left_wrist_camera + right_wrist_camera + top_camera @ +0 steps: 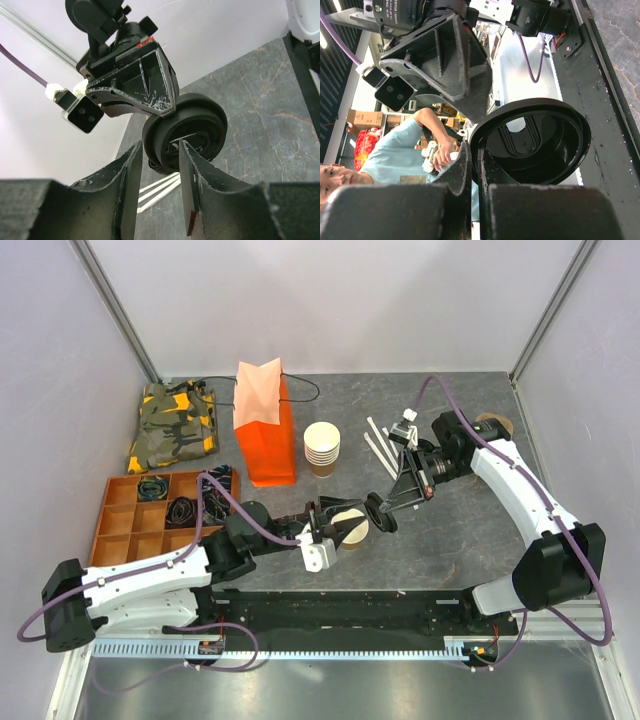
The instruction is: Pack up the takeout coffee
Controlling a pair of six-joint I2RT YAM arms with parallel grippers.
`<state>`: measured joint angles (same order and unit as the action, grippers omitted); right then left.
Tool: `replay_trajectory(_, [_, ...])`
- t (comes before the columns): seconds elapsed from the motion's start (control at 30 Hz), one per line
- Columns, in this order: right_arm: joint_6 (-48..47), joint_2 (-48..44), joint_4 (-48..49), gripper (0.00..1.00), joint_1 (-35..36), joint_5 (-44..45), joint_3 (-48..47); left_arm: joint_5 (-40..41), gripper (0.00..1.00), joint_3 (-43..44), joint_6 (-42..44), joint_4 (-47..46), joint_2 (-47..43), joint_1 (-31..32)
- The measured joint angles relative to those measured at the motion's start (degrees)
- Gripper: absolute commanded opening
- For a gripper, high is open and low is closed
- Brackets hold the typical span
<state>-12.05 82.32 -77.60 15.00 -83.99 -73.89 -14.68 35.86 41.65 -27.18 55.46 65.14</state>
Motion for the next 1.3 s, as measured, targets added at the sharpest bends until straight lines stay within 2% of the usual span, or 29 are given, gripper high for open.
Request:
replay_trajectory(0.3, [0.28, 0.00, 0.02, 0.00, 0.66, -0.02, 0.00, 2.38, 0.41, -0.04, 1.07, -1.27, 2.51, 0.15])
replay_trajectory(0.63, [0.31, 0.00, 0.11, 0.00, 0.94, -0.02, 0.00, 2.93, 0.32, -0.68, 1.18, -1.73, 2.69, 0.20])
replay_trajectory(1.17, [0.28, 0.02, 0.37, 0.00, 2.05, -0.02, 0.00, 4.09, 0.28, -0.68, 1.31, -1.66, 3.43, 0.20])
replay_trajectory(1.3, [0.28, 0.02, 0.39, 0.00, 2.14, -0.02, 0.00, 4.04, 0.21, -0.68, 1.29, -1.66, 3.54, 0.20])
